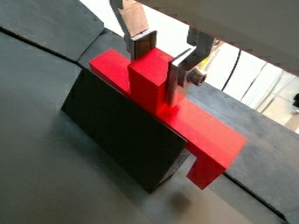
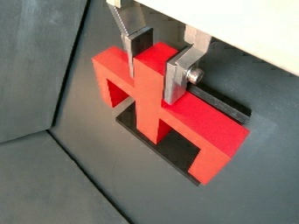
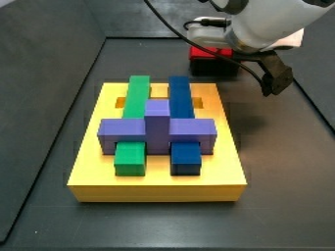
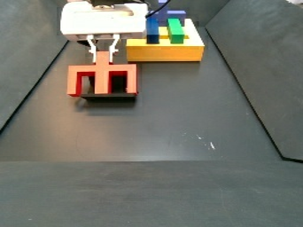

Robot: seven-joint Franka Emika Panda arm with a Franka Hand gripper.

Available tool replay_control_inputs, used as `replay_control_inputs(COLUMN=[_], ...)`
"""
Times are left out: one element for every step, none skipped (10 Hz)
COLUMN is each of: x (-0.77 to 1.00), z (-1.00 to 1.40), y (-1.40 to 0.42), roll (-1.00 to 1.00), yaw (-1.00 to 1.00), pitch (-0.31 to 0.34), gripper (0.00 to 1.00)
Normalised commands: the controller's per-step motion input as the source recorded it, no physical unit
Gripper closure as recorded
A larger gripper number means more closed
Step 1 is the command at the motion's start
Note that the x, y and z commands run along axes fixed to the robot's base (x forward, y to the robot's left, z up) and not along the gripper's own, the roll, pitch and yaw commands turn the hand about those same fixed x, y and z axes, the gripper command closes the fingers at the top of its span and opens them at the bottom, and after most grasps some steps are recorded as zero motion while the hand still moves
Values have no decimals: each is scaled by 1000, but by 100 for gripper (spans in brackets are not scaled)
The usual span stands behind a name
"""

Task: Pick up the red object. Move up. Place the red object on the fixture. Regrasp the red object. Move to above the board. Insert the red object.
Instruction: Regrasp the red object.

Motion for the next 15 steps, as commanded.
replay_control_inputs(x=[0,0,0,0,0,0,0,0,0,0,0,0,0,0,0], z=[0,0,0,0,0,0,0,0,0,0,0,0,0,0,0], y=[0,0,0,0,0,0,0,0,0,0,0,0,0,0,0], roll=[0,0,0,0,0,0,0,0,0,0,0,0,0,0,0], yaw=[0,0,0,0,0,0,0,0,0,0,0,0,0,0,0], pitch=[0,0,0,0,0,0,0,0,0,0,0,0,0,0,0], gripper=[100,100,100,100,100,100,100,100,100,100,100,100,100,100,100])
